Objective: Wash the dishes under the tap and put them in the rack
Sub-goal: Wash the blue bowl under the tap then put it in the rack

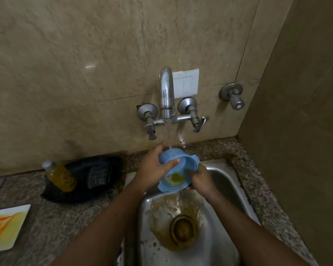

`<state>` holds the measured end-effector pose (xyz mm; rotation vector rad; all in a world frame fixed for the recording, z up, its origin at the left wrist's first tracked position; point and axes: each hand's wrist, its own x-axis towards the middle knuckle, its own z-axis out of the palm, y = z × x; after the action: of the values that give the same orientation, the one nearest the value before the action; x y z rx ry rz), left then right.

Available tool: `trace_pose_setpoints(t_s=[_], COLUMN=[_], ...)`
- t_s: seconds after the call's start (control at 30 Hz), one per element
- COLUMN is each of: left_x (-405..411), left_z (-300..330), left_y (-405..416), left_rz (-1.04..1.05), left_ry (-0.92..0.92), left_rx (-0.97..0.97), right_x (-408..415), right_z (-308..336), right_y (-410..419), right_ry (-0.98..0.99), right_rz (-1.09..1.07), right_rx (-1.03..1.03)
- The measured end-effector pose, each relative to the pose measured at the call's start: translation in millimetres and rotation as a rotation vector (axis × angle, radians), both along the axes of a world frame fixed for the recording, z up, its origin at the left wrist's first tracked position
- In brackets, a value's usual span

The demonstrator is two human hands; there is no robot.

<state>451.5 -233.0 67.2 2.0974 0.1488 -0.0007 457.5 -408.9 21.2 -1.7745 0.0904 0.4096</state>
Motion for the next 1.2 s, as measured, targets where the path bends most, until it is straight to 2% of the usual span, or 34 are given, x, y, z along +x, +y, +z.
trace_pose_setpoints(t_s=[0.07,0.2,0.33,0.4,0.43,0.5,0.53,0.57,0.6,0.7,0.73,0.83,0.9,0.93,1.0,1.1,1.13,1.2], left_x=[0.7,-4.2,-5.3,-2.3,-1.4,1.6,2.2,2.4,2.4,-1.4,-2.5,-0.5,-0.2,-1.6,-8.4,-13.2,-12.7,-12.6], left_z=[-4.6,-26.2,-31.6,-27.0,-24.9,-23.4,-22.5,-23.0,-23.9,-24.6,-25.9,-27.1,-25.1,-26.6,-35.6,-41.1,-40.0,-36.5], left_y=[-1.9,-8.8,-13.5,-15.4,-16.3,-17.1,-17.2,-17.0,-16.3,-19.5,-21.9,-22.4,-13.5,-9.3,-5.5,-10.9,-10.7,-7.4], left_rz=[0.053,0.152,0.185,0.164,0.156,0.169,0.185,0.199,0.209,0.145,0.109,0.092,0.111,0.11,0.093,0.109,0.105,0.092], left_ry=[0.129,0.248,0.321,0.316,0.315,0.309,0.303,0.3,0.308,0.362,0.35,0.22,0.17,0.166,0.198,0.215,0.198,0.188], left_rx=[-0.241,-0.479,-0.736,-0.674,-0.605,-0.489,-0.467,-0.461,-0.466,-0.489,-0.477,-0.389,-0.391,-0.382,-0.372,-0.417,-0.417,-0.416], right_x=[-4.2,-11.1,-15.6,-15.3,-13.1,-7.7,-7.9,-9.3,-9.4,0.2,4.5,10.1,3.7,2.7,3.9,7.1,5.0,-0.6], right_z=[0.6,4.0,6.0,4.5,3.0,0.3,2.6,6.9,11.7,17.5,16.6,14.4,15.8,14.8,16.9,6.1,2.1,-6.0], right_y=[-1.3,-2.8,-10.8,-14.4,-16.6,-22.1,-23.5,-21.8,-17.1,10.6,19.8,42.9,51.1,50.4,46.2,44.6,45.9,44.0], right_ry=[0.005,0.103,0.22,0.285,0.242,-0.002,-0.166,-0.3,-0.383,-0.322,-0.296,-0.323,-0.327,-0.285,-0.254,-0.501,-0.548,-0.55], right_rz=[-0.021,-0.092,-0.075,-0.034,-0.017,-0.093,-0.179,-0.213,-0.15,0.29,0.349,0.293,0.44,0.55,0.686,0.628,0.607,0.676], right_rx=[0.009,0.101,0.057,0.007,-0.119,-0.532,-0.652,-0.666,-0.662,-0.739,-0.76,-0.573,-0.483,-0.503,-0.689,-0.961,-0.955,-0.807])
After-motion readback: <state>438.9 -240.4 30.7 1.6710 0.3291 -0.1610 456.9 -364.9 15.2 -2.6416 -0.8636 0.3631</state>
